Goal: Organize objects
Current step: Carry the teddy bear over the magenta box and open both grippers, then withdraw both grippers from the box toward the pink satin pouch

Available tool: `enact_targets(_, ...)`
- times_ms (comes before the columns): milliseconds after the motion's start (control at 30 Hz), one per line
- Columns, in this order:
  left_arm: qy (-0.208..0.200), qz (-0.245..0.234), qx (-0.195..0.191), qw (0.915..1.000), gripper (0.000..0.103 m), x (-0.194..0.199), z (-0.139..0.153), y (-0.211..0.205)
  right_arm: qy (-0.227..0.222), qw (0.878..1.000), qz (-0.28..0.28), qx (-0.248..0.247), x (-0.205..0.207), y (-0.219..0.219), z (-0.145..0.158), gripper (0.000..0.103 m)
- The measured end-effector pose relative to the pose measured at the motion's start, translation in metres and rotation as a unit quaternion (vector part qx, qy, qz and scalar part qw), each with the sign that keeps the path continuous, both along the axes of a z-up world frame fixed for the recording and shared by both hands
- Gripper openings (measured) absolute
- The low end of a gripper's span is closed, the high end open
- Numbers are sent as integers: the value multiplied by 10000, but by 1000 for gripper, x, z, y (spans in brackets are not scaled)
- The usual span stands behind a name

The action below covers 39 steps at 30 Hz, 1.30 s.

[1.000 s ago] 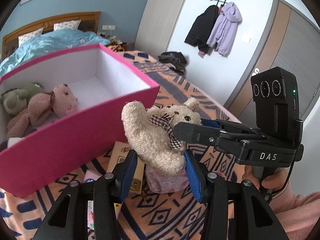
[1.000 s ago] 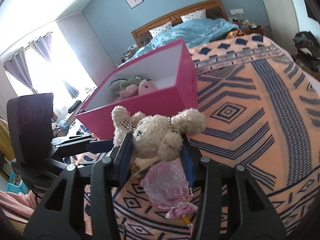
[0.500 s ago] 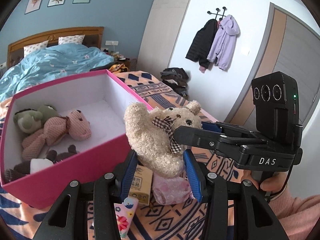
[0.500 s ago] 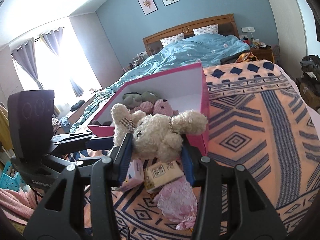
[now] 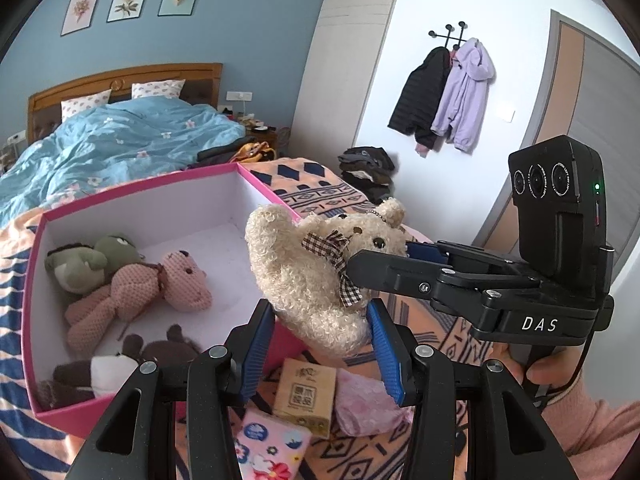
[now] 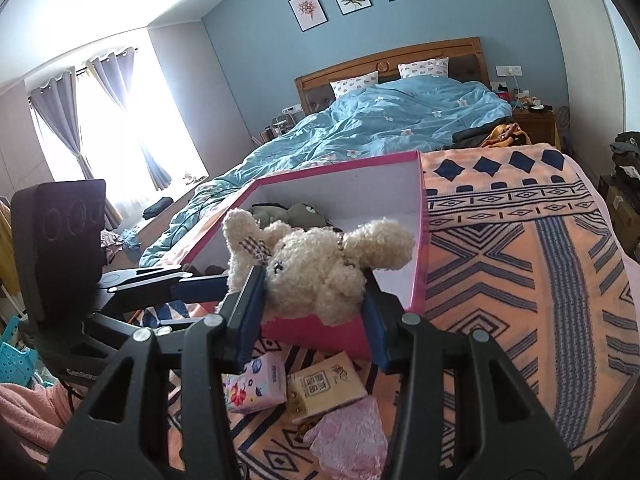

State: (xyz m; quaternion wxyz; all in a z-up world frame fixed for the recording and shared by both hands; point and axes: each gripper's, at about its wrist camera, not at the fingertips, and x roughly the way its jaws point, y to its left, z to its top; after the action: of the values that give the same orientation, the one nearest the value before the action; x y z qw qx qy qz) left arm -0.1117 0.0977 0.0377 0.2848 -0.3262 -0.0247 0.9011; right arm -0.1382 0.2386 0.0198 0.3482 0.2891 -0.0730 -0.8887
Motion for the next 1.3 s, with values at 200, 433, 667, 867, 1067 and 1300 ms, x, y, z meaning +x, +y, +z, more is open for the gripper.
enact_targets(200,-23,88,-72,9999,48,-13,-1,-1,-12,10000,-8,68,-11,-4,2,48)
enact_targets(433,-152,180,-113,9997,48,-27,-7,-4,-94,9998,-20,201,-25,-12,-2,48)
enact_targets(667,-275,280,-161,9991,48,-40,-15,-7,-197,9993,-42,315,-34,-18,-7,48)
enact_targets(867,-385,336,-210,9985,48,-48,-21,-6,-315,9984,-90,471,-43,-22,-14,48)
enact_targets(1067,-447,367,-274,9980,48,-54,-25,-4,-434,9970,-163,616,-51,-25,-22,48)
enact_targets(1300,-517,432,-272,9974,48,-59,-31,-7,-451,9952,-258,831,-55,-27,-26,48)
